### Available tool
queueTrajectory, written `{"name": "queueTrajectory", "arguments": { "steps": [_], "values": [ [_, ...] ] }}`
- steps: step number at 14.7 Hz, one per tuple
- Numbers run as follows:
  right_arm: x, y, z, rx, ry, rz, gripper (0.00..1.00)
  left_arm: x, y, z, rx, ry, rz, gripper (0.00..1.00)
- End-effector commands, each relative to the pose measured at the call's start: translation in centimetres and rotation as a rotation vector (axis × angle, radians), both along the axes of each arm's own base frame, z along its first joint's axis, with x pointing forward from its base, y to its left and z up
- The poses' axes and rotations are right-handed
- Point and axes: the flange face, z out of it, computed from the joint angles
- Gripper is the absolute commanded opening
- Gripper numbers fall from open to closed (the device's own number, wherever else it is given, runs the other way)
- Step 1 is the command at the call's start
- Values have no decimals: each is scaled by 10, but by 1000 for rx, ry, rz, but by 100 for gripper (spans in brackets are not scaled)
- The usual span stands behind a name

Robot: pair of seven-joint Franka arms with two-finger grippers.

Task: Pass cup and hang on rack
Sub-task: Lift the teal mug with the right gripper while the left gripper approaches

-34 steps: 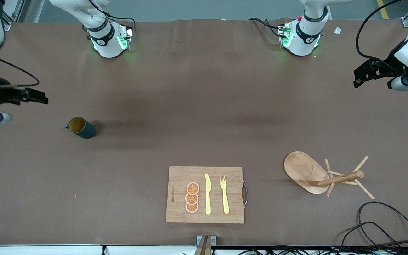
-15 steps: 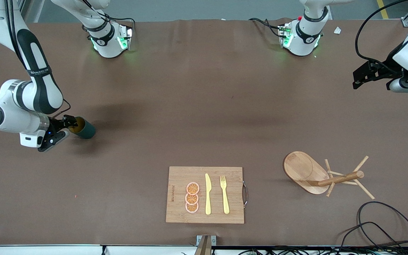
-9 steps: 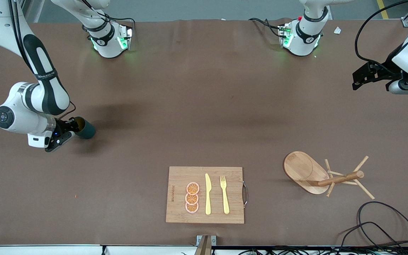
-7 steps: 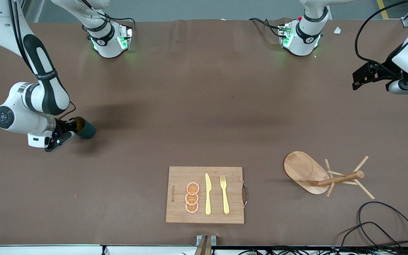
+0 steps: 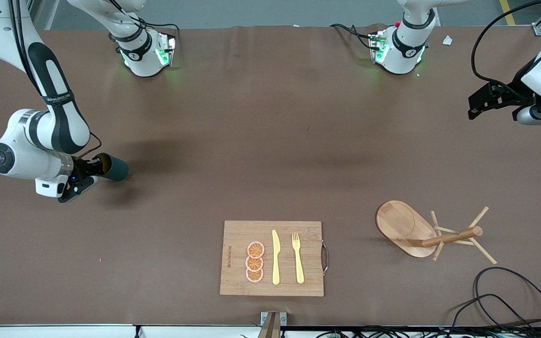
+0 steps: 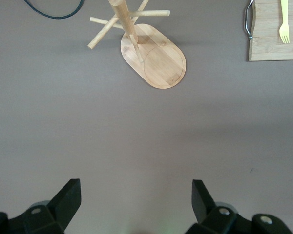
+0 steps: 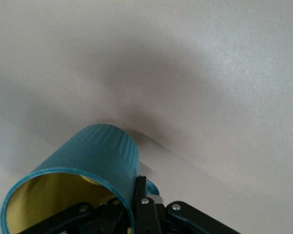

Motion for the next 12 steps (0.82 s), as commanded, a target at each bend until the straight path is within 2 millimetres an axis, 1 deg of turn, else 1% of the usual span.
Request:
{"name": "queueTrajectory", "arguments": {
  "steps": [1, 3, 5, 6, 7, 8, 9, 12],
  "values": [
    [-2, 51, 45, -33, -3, -108, 0, 1, 2, 6, 4, -8, -14, 100],
    [-7, 96, 65, -56, 8, -189, 0, 1, 2, 6, 3, -10, -14, 100],
    [-16, 162, 84, -49, 23, -305, 0, 1, 4, 6, 3, -10, -11, 100],
    [-21, 190, 87, -56, 26, -358, 0, 1, 4, 6, 3, -10, -11, 100],
    [-28, 225, 89, -58, 29, -400, 0, 1, 4, 6, 5, -10, -11, 100],
    [-34, 256, 92, -63, 29, -444, 0, 1, 4, 6, 5, -10, -11, 100],
    [-41, 281, 94, -77, 21, -490, 0, 2, 5, 6, 5, -10, -11, 100],
    [-63, 349, 96, -92, -21, -612, 0, 1, 4, 7, 5, -11, -11, 100]
  ]
}}
